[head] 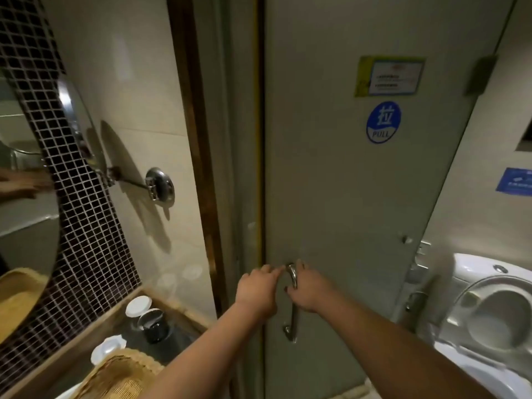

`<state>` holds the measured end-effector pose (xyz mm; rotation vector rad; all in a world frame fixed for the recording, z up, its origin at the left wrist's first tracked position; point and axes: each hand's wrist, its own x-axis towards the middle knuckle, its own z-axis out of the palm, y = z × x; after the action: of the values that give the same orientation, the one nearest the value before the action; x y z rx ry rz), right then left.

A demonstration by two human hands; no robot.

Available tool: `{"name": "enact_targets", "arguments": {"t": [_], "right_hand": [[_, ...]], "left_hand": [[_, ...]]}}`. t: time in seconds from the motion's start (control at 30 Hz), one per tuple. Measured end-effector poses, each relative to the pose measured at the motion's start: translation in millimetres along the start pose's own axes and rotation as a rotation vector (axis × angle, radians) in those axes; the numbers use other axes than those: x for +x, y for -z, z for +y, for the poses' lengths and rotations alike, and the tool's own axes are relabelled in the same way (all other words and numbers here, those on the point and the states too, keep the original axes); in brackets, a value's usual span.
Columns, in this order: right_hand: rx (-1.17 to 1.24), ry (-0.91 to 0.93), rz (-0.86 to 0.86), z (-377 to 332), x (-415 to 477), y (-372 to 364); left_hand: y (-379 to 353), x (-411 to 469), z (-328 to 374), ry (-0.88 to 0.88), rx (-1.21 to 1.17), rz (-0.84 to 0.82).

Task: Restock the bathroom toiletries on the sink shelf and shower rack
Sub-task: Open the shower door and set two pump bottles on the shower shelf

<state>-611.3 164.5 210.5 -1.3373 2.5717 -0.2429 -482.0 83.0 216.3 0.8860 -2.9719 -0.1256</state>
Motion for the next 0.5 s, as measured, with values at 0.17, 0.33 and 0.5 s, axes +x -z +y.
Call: {"name": "enact_targets", "arguments": {"t": [0.17,0.33,0.5], "right_hand": [[0.181,-0.030,-0.052,9.3,27.6,-28.0],[0.320,-0.089,0.032,18.0,54.3,-47.4],[0.525,-0.157,0.044,32.0,64.3,-62.3]], "left_hand": [[-33.0,37.9,14.6,-0.026,-0.055,-0.019],[-54.5,72.5,18.2,-0.088,-0.039,0.061],[-65.9,82.0,20.7,-0.089,-0.016,0.046]]}}
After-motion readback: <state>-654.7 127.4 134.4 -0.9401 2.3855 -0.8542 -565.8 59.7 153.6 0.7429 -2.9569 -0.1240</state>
